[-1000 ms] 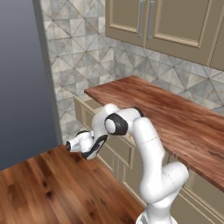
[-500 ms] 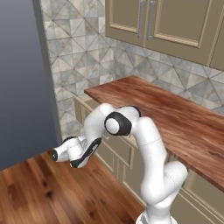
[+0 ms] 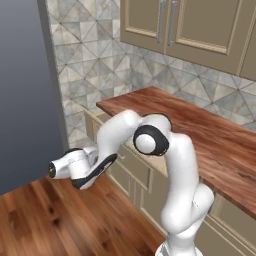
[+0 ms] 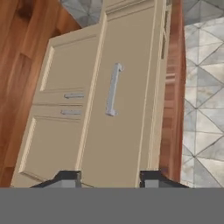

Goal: Take a straw from the drawer in front and place it inside the glass cup on the dining counter.

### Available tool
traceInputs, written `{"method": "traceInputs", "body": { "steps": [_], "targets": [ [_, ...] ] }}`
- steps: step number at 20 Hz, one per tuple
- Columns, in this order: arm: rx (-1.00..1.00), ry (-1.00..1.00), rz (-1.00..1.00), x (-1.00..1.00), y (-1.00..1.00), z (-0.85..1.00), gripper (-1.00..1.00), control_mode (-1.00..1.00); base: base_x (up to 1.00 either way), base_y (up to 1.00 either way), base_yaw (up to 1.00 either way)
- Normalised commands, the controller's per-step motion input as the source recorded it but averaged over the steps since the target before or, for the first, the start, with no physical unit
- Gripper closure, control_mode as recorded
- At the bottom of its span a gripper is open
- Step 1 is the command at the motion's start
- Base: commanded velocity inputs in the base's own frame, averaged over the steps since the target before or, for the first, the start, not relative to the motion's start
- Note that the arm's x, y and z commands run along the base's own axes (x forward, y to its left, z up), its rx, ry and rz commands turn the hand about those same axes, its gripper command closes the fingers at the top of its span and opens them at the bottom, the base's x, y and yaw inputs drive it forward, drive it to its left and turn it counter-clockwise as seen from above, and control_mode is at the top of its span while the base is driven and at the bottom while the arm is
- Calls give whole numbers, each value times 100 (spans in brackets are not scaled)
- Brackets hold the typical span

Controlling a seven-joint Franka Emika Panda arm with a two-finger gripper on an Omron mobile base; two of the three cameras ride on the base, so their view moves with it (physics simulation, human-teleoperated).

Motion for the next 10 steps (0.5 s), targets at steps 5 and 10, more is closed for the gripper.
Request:
{"method": "traceInputs", "body": {
  "steps": [5,10],
  "targets": [
    [23,6,-9,-72,-51,100,-100,-100,0,0,0],
    [29,6,-19,-56,-95,100,-100,-100,0,0,0]
  ]
}}
